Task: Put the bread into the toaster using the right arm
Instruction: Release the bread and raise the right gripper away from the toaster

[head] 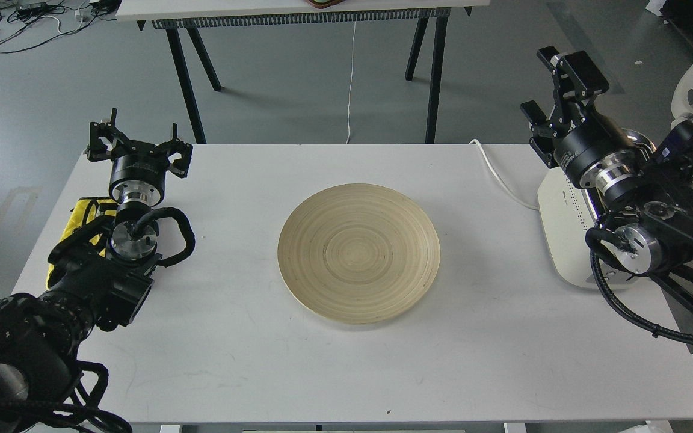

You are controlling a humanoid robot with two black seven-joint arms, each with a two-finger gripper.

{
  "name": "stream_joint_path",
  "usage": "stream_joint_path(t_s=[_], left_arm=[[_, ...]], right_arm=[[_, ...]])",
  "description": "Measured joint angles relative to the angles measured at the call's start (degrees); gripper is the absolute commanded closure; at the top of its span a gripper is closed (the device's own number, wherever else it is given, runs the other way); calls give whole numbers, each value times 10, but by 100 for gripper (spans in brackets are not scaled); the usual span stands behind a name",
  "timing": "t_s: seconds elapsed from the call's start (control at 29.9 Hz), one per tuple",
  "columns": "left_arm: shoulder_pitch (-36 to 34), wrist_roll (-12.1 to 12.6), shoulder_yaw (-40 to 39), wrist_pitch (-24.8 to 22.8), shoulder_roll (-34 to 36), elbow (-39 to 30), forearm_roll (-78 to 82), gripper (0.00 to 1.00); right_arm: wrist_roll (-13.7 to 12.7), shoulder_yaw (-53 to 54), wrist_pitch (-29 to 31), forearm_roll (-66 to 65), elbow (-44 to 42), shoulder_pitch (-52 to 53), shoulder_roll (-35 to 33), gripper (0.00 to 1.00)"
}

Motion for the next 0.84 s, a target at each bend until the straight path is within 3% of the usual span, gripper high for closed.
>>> stream_joint_path(t_s=[0.23, 0.44, 0.67, 0.84], left_arm=[[0, 0, 0, 0, 0, 0, 0, 0], [0, 0, 0, 0, 0, 0, 0, 0], [0, 0, 0, 0, 0, 0, 0, 0], [0, 0, 0, 0, 0, 0, 0, 0]], right_arm=[[53, 46, 186, 61, -166, -32, 119, 2], [61, 91, 319, 63, -256, -49, 181, 2], [62, 129, 342, 92, -337, -50, 222, 2], [62, 131, 342, 107, -347, -50, 227, 2]])
